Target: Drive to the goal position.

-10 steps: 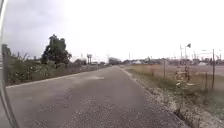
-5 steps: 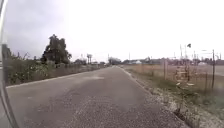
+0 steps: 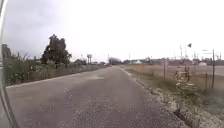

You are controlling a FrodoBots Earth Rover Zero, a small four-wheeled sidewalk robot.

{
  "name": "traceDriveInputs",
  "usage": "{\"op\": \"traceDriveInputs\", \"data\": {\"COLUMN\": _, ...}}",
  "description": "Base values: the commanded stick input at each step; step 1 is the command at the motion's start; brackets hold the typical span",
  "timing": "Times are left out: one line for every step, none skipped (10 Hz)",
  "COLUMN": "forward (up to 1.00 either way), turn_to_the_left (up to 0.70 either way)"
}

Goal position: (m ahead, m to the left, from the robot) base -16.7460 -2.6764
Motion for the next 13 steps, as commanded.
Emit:
{"op": "traceDriveInputs", "data": {"forward": 0.08, "turn_to_the_left": 0.0}}
{"op": "traceDriveInputs", "data": {"forward": 0.07, "turn_to_the_left": 0.0}}
{"op": "traceDriveInputs", "data": {"forward": 0.08, "turn_to_the_left": 0.0}}
{"op": "traceDriveInputs", "data": {"forward": 0.09, "turn_to_the_left": 0.0}}
{"op": "traceDriveInputs", "data": {"forward": 0.08, "turn_to_the_left": 0.0}}
{"op": "traceDriveInputs", "data": {"forward": 0.08, "turn_to_the_left": 0.0}}
{"op": "traceDriveInputs", "data": {"forward": 0.08, "turn_to_the_left": 0.0}}
{"op": "traceDriveInputs", "data": {"forward": 0.08, "turn_to_the_left": 0.0}}
{"op": "traceDriveInputs", "data": {"forward": 0.07, "turn_to_the_left": 0.0}}
{"op": "traceDriveInputs", "data": {"forward": 0.08, "turn_to_the_left": 0.0}}
{"op": "traceDriveInputs", "data": {"forward": 0.08, "turn_to_the_left": 0.0}}
{"op": "traceDriveInputs", "data": {"forward": 0.08, "turn_to_the_left": 0.0}}
{"op": "traceDriveInputs", "data": {"forward": 0.08, "turn_to_the_left": 0.0}}
